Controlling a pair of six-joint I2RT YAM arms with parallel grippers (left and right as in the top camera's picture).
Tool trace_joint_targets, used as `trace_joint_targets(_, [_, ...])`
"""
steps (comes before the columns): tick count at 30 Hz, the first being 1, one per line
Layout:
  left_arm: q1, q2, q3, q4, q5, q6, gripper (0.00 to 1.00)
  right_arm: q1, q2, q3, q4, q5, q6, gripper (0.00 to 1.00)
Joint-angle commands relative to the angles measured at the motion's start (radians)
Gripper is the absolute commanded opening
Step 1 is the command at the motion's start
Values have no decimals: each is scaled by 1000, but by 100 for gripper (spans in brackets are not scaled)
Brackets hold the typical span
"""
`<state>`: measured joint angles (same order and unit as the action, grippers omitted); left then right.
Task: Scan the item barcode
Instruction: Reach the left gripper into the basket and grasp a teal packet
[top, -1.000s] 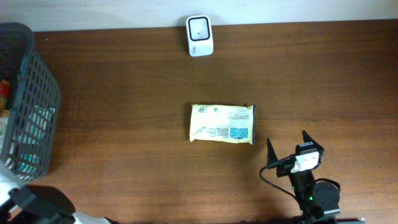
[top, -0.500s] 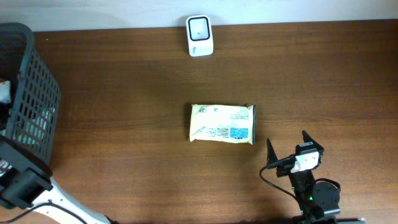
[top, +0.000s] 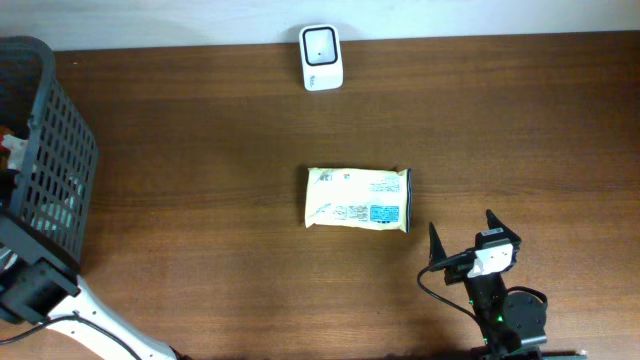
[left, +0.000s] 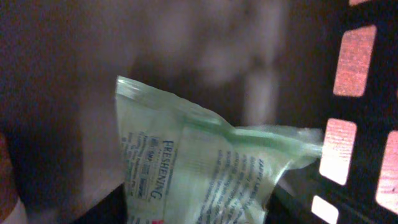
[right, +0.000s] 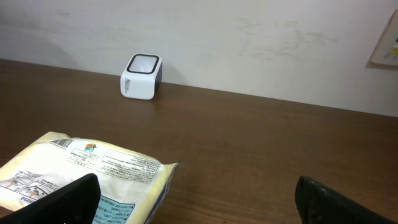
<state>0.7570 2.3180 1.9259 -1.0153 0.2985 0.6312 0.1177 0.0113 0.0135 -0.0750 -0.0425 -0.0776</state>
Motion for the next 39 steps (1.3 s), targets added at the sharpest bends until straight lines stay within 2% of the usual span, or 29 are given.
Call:
trace_joint_targets(1, [0, 38, -24, 10, 16, -65, 16, -5, -6, -8, -1, 9, 11, 99])
trace_joint_targets(2, [0, 38, -5, 8, 16, -110, 0, -5, -6, -8, 0, 9, 11, 99])
trace_joint_targets(6, [-2, 36, 168, -79, 21, -251, 0, -5, -6, -8, -1, 9, 11, 99])
trace_joint_targets(7, [-2, 32, 285, -142, 27, -315, 0, -5, -6, -8, 0, 9, 11, 99])
trace_joint_targets(9, [-2, 26, 442, -224, 72, -341, 0, -5, -6, -8, 0, 9, 11, 99])
trace_joint_targets(11, [-2, 3, 674, -324, 130, -428, 0, -5, -6, -8, -1, 9, 11, 99])
trace_joint_targets(14, [-18, -101, 949, -438, 313, -463, 0, -5, -6, -8, 0, 9, 11, 99])
trace_joint_targets(16, [-94, -190, 1036, -512, 315, -462, 0, -5, -6, -8, -1, 9, 11, 99])
trace_joint_targets(18, [-208, -233, 1038, -571, 296, -462, 0, -5, -6, -8, 0, 9, 11, 99])
trace_joint_targets(20, [-337, -224, 1032, -673, 203, -463, 0, -5, -6, -8, -1, 9, 11, 99])
trace_joint_targets(23, [-549, -212, 904, -673, 100, -484, 0, -5, -6, -8, -1, 9, 11, 99])
trace_joint_targets(25, [-702, -209, 716, -665, -37, -524, 0, -5, -6, -8, -1, 9, 11, 99])
trace_joint_targets(29, [-892, -207, 145, -394, -57, -610, 0, -5, -6, -8, -1, 9, 11, 98])
trace_joint_targets(31, [-949, -207, -59, -259, -56, -659, 0, -5, -6, -8, -1, 9, 11, 99])
trace_joint_targets(34, [-1026, -207, -265, -64, -58, -734, 0, -5, -6, -8, -1, 9, 11, 99])
trace_joint_targets(36, [-1049, -207, -320, 29, -60, -755, 0, -5, -6, -8, 0, 9, 11, 99])
trace_joint_targets(37, [-1049, -207, -319, 42, -60, -755, 26, -5, -6, -8, 0, 9, 11, 99])
trace_joint_targets(38, [-1049, -208, -316, 39, -60, -755, 79, -5, -6, -8, -1, 9, 11, 99])
trace_joint_targets(39, [-1048, -214, -308, 33, -60, -755, 99, -5, -6, -8, -1, 9, 11, 99])
